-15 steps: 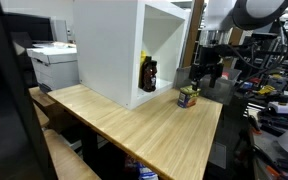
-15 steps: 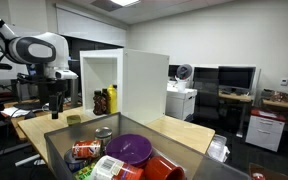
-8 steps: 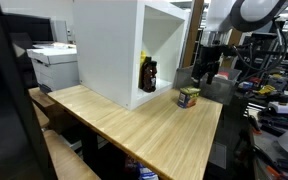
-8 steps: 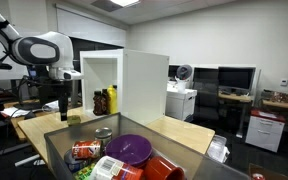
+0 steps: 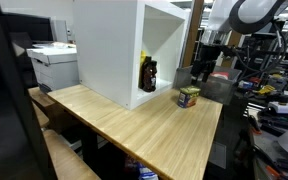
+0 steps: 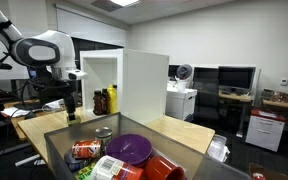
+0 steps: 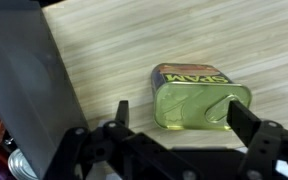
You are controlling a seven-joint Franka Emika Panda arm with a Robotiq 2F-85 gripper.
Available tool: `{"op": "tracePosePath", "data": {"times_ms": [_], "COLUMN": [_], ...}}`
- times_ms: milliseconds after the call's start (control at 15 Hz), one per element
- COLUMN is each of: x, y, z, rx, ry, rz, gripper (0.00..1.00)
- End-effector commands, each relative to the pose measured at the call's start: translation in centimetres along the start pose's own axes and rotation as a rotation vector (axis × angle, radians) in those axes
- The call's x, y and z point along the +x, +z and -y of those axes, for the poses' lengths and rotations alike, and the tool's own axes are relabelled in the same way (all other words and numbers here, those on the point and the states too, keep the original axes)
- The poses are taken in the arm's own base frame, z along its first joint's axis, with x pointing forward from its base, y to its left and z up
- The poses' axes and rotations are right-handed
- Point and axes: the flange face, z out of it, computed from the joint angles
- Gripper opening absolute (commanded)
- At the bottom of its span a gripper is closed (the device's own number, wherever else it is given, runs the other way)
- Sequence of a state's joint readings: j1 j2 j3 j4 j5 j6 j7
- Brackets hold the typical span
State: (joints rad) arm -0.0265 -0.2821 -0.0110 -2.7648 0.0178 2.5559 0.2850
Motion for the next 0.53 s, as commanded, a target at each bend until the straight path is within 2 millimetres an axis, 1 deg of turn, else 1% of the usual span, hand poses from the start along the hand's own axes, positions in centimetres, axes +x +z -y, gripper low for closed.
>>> {"op": "tracePosePath", "data": {"times_ms": [0, 67, 200, 267, 467], "x": [-0.64, -0.16, -0.36, -0.35, -0.44], "y": [1.31, 1.51, 1.78, 1.14, 1.57], "z": [0.66, 1.14, 1.45, 0.95, 1.3], "rx": [0.02, 0.025, 0.012, 0.006, 0.003], "ry": [-0.019, -0.022, -0.019, -0.018, -0.028], "rz": [-0.021, -0.02, -0.017, -0.01, -0.004], "gripper": [1.0, 1.0, 1.0, 1.0, 1.0]}}
